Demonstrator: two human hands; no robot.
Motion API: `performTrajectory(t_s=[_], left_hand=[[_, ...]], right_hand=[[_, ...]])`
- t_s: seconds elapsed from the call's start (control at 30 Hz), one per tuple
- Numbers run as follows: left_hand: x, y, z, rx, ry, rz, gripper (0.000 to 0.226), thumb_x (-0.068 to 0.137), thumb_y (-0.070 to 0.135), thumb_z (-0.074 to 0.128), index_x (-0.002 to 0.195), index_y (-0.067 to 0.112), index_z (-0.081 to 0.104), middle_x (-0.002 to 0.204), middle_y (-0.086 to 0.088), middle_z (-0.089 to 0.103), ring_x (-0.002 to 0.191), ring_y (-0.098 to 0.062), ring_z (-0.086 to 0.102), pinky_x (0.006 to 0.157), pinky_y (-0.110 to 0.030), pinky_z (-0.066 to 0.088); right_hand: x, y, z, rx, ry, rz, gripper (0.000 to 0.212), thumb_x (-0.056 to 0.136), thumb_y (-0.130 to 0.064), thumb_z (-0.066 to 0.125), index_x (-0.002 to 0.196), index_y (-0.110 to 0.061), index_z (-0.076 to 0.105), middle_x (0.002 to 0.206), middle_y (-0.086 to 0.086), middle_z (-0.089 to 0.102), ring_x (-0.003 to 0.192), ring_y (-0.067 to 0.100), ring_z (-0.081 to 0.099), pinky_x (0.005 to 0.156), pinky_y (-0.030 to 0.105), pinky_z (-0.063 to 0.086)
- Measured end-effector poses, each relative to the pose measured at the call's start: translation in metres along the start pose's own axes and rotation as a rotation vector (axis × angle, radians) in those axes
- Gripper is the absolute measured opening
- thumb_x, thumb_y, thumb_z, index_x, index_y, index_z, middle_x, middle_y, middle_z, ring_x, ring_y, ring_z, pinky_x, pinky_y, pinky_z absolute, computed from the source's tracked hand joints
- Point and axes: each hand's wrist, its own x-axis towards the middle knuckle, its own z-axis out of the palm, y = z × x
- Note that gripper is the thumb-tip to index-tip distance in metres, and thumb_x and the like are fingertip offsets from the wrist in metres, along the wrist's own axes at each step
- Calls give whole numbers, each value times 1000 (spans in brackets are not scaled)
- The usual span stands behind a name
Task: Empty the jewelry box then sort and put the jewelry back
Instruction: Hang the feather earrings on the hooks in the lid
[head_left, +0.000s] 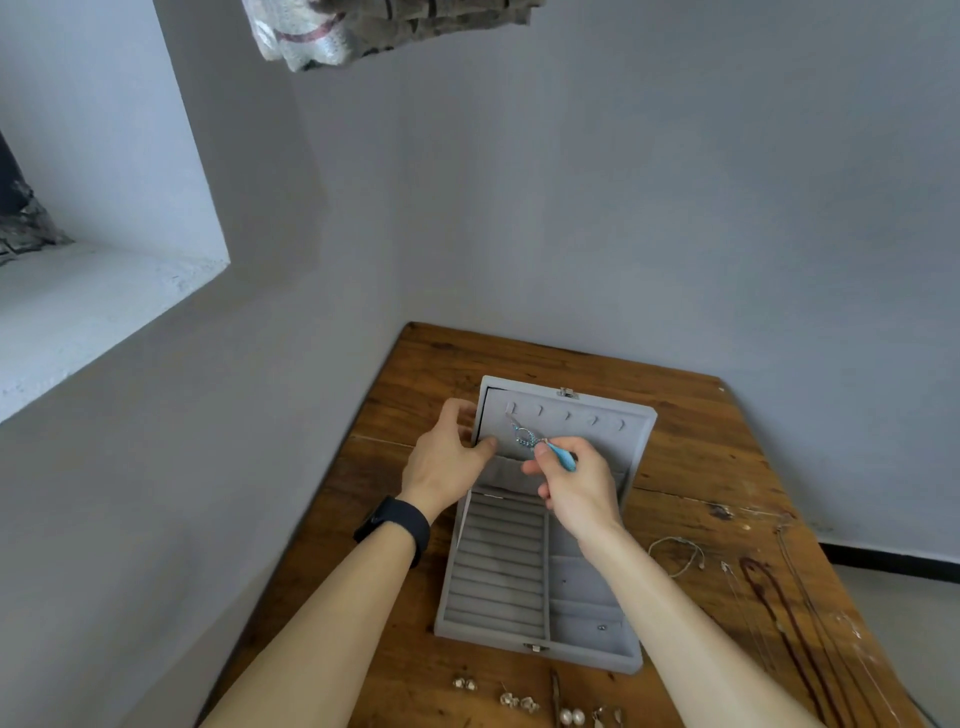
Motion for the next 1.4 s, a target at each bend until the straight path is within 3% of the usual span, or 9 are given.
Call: performTrajectory(t_s=[0.13,0.23,0.43,0.7,0.93,1.03,1.23,1.3,1.4], left_hand=[[-3,1,7,-41,16,-26,47,90,26,68,128,36,42,109,5,65,97,-21,65,85,-43,57],[-3,3,11,-58,23,-48,53,88,19,67,130,36,39,109,5,63,94,-20,65,81,-42,58],[-4,7,15,-82,26,-86,56,88,12,63,133,32,38,108,5,61,90,-20,61,69,-30,50],[-3,9,17,-54,60,-97,56,87,10,63,133,32,37,103,5,59,89,-22,63,70,-36,56],[-1,4,15,-78,51,-69,56,88,11,66,132,34,39,103,7,59,78,-7,59,69,-35,56],[-1,3,15,-93,41,-54,57,88,10,66,132,34,39,105,7,59,82,-10,59,67,-29,53],[-4,4,10,-107,13,-51,58,87,9,68,129,37,40,100,11,57,91,-17,64,78,-39,58],[-4,4,9,-109,9,-46,58,87,9,68,128,37,40,101,11,58,90,-17,65,77,-40,59],[-5,5,8,-116,-1,-44,57,87,11,68,130,36,40,102,9,59,96,-20,64,84,-43,57]], right_hand=[[5,2,-5,190,0,84,12,102,-23,56,107,-17,65,87,-1,76,60,8,56,54,23,48],[5,4,-6,164,74,71,8,101,-22,57,108,-19,59,90,-3,75,61,6,59,55,20,49],[7,9,-10,-260,203,-124,7,92,-34,69,90,-29,65,90,-8,71,87,15,65,77,26,49],[8,14,-19,-729,9,-302,25,97,-49,53,108,-32,69,99,-1,75,94,31,68,68,33,53],[1,13,-25,-793,-53,-349,25,89,-42,60,112,-35,51,114,-11,69,100,25,66,72,31,50],[-4,17,-17,-755,-52,-417,25,93,-36,58,116,-33,52,119,-9,67,105,24,65,73,31,48],[-4,17,-11,-797,118,-431,11,102,-36,47,103,-26,46,87,0,71,78,31,69,55,29,36],[-5,18,-10,-771,86,-439,14,101,-37,48,105,-27,57,94,-1,71,85,29,68,60,30,41],[-6,18,0,-687,-145,-405,31,96,-37,54,124,-29,64,119,-4,64,107,22,63,83,34,53]])
